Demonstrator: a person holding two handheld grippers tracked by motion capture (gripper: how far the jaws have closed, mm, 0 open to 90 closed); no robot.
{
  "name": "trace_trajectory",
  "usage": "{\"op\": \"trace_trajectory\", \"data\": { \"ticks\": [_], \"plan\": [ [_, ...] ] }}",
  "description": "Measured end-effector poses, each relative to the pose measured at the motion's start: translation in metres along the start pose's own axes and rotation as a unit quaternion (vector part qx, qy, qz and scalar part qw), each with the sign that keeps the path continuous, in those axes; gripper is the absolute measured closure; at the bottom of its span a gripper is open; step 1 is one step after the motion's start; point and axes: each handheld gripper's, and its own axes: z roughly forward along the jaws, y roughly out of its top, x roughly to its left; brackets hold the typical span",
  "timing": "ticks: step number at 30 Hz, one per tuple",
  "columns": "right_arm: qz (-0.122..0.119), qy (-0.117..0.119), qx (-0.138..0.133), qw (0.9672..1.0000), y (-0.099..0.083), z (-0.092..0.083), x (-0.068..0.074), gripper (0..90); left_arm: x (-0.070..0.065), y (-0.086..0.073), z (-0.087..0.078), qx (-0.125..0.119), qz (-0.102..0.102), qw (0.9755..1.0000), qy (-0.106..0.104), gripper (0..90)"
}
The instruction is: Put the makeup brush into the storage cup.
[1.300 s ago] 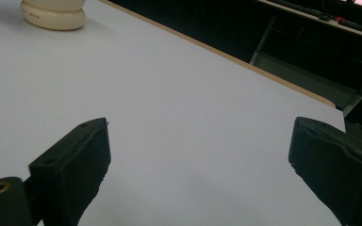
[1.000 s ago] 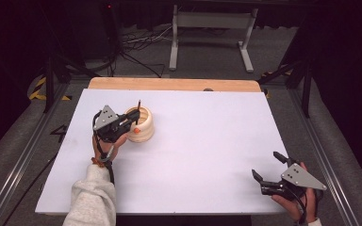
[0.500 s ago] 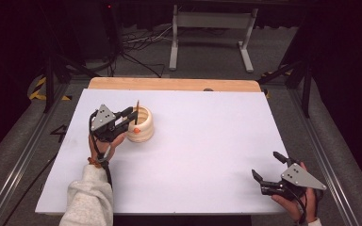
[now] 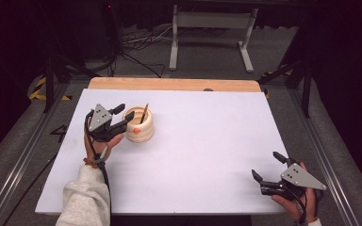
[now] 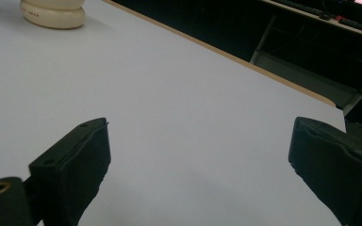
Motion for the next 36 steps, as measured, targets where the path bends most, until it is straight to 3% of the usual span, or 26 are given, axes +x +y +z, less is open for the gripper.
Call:
{"op": "trace_trajectory", "data": {
  "ticks": [11, 16, 18, 24, 36],
  "plan": [
    [-0.001, 0.001, 0.002, 1.0000, -0.0003, 0.0002, -0.0001, 7.0, -0.0021, 0.0014, 0.0001, 0.011, 0.010, 0.9999, 0.006, 28.5],
    [0.000, 0.001, 0.002, 1.0000, -0.0004, 0.0002, -0.0003, 7.0, -0.0050, 0.0029, 0.0021, 0.019, 0.023, 0.9992, 0.026, 21.3],
    [-0.001, 0.001, 0.002, 1.0000, -0.0004, 0.0000, -0.0002, 7.0, -0.0063, 0.0037, 0.0030, 0.020, 0.021, 0.9989, 0.037, 16.6],
    [0.000, 0.000, 0.002, 1.0000, -0.0006, -0.0004, -0.0006, 7.0, -0.0084, 0.0044, 0.0039, 0.017, 0.015, 0.9992, 0.032, 3.6],
    [0.000, 0.000, 0.002, 1.0000, -0.0006, -0.0005, -0.0005, 7.0, -0.0071, 0.0052, -0.0018, 0.002, 0.010, 0.9996, 0.025, 3.0]
  ]
}}
